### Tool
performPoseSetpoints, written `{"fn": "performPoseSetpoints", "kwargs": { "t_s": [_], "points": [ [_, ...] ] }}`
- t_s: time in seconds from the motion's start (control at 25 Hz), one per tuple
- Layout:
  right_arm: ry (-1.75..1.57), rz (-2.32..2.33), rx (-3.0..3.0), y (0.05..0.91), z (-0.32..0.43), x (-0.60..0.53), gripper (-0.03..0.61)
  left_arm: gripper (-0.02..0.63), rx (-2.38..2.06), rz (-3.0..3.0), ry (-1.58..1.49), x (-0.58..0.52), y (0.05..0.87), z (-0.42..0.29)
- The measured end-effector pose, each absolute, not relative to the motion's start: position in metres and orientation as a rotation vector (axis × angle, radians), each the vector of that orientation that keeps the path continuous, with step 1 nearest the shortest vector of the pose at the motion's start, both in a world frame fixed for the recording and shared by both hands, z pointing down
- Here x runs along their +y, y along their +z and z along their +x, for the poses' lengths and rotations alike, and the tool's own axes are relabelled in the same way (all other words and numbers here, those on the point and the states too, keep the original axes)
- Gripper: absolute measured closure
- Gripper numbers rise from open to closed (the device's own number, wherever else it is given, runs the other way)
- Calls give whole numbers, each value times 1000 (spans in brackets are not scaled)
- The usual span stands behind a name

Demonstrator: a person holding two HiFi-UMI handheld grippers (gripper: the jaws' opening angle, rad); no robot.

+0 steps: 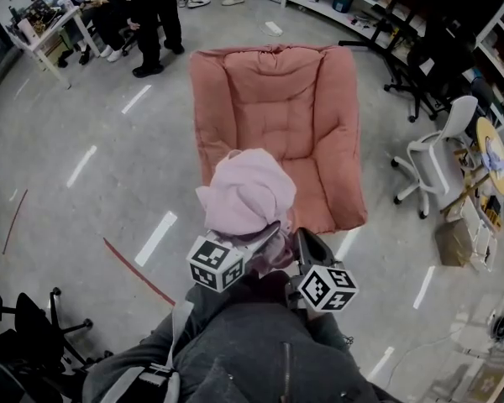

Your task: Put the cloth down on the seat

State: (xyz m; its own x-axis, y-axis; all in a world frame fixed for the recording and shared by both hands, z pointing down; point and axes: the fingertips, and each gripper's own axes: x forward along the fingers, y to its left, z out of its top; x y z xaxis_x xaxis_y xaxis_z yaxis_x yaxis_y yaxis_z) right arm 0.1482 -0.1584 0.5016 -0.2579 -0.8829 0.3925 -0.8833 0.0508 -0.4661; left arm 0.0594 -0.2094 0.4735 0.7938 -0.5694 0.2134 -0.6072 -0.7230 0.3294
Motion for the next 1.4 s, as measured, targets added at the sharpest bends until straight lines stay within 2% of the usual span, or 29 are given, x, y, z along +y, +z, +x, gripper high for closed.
{"fn": "performPoseSetpoints", "kwargs": {
  "t_s": [0.64,0.92,1.12,1.4],
  "points": [
    [990,1583,-2424,498,158,-225,554,206,-1259,2423,177,-246,474,39],
    [967,1461,-2512,495,140,-277,555,206,-1416,2290,228,-261,476,8],
    [893,1379,-2536,500,117,-313,555,209,-1481,2167,330,-268,499,-18],
    [976,1343,-2471,536,93,-323,555,210,-1458,2030,503,-263,555,-42]
  ]
}}
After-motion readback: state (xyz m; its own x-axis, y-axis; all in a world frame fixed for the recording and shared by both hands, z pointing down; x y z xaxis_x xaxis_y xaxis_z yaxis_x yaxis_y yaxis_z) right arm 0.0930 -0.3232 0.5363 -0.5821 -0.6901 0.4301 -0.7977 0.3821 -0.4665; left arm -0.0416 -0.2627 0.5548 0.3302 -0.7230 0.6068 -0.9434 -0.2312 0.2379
